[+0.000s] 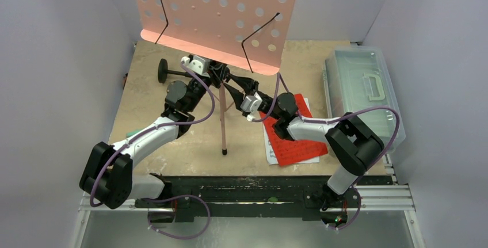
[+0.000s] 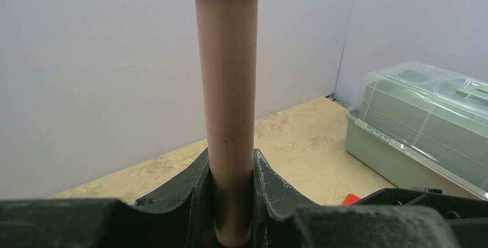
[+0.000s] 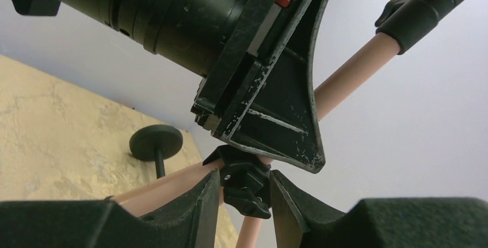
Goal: Set up the instrument practice props
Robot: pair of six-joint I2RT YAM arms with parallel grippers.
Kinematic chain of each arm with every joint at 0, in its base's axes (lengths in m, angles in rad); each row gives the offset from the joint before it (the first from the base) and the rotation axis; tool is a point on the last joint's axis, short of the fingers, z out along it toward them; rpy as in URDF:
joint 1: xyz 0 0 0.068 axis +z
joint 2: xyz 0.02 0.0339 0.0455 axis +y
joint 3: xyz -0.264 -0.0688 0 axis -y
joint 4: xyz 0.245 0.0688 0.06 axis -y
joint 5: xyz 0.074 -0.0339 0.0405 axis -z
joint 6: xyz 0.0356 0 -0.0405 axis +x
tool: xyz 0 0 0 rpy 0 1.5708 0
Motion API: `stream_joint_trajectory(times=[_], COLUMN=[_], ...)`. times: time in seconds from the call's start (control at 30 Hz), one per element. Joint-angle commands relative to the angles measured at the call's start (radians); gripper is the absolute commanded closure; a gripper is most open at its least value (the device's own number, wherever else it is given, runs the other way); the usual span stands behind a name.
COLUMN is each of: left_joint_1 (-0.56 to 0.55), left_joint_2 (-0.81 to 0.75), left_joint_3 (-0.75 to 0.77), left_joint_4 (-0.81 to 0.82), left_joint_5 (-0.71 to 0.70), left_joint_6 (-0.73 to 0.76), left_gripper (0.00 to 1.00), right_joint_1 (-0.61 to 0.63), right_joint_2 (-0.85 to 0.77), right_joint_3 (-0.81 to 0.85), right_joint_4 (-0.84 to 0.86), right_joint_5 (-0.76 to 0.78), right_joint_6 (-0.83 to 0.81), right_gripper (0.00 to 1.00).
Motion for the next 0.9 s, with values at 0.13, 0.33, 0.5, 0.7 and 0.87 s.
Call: stream_joint_trajectory(times=[0.13, 0.33, 0.5, 0.7, 0.87], left_joint_1=[-0.002, -0.002, -0.001, -0.001, -0.001], left_joint_2=[-0.002, -0.004, -0.004, -0.001, -0.002], left_joint_3=[0.043, 0.042, 0.043, 0.042, 0.042], left_joint_4=[-0.034, -0.033, -0.035, -0.035, -0.033], left_joint_5=[0.049, 0.047, 0.042, 0.042, 0.05], left_joint_6=[-0.022, -0.023, -0.018, -0.019, -0.027], left_gripper=[1.0, 1.0, 1.0, 1.0, 1.0], right_joint_1=[0.002, 0.002, 0.0, 0.001, 0.002], right_joint_2=[0.028, 0.042, 0.03, 0.044, 0.058], right_joint_3=[0.081, 0.084, 0.069, 0.083, 0.091], right_joint_4=[-0.055, -0.082, -0.103, -0.112, -0.092], right_joint_5=[0.037, 0.062, 0.069, 0.08, 0.094], right_joint_6=[-0.105, -0.14, -0.16, -0.181, -0.166], right_gripper=[0.56, 0.62, 0.57, 0.59, 0.65])
